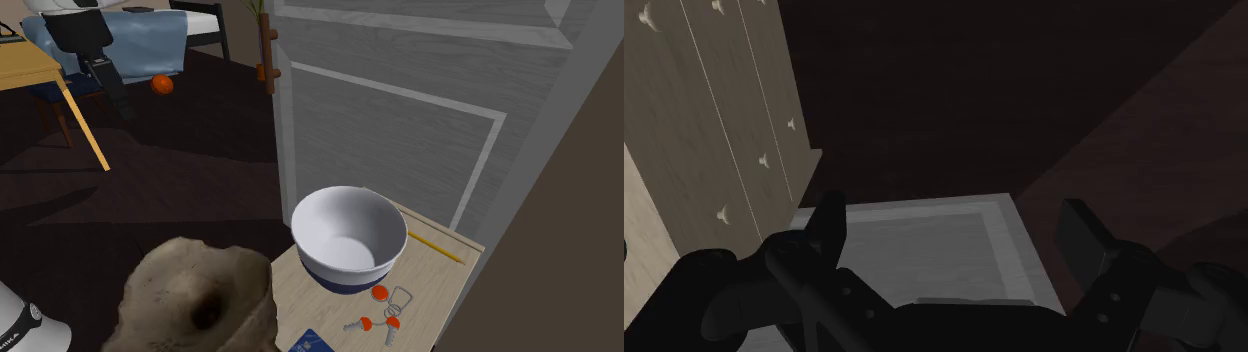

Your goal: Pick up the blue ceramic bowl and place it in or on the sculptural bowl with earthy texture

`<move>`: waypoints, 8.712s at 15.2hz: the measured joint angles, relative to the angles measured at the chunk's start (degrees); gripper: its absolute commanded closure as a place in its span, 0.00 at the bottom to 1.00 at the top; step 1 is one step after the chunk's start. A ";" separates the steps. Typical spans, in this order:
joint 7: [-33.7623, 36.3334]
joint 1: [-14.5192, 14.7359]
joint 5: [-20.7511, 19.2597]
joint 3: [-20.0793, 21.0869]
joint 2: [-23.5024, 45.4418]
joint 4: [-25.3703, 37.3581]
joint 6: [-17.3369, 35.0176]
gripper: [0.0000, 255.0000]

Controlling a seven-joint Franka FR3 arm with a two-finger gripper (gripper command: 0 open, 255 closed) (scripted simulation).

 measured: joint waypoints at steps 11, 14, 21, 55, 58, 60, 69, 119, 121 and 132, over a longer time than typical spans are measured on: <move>-10.33 -3.06 -6.61 -7.21 8.62 -1.04 10.53 0.00; -13.77 -3.98 -8.33 -9.71 12.52 -0.16 14.13 0.00; -21.21 -5.49 -10.37 -14.89 23.19 4.73 21.63 0.00; -33.83 -8.07 -6.34 -21.21 44.70 15.68 34.65 1.00; -33.67 -8.00 -6.60 -21.18 44.05 16.52 33.08 1.00; -33.57 -7.93 -6.74 -21.13 43.62 17.65 31.54 1.00; -33.74 -7.85 -7.06 -21.07 42.19 22.78 25.05 1.00; -37.04 -12.72 -17.65 -19.57 4.58 14.73 -2.69 1.00; -36.84 -12.89 -17.88 -19.64 3.81 12.75 -1.51 1.00; -35.85 -13.69 -19.28 -20.63 1.07 2.49 5.98 1.00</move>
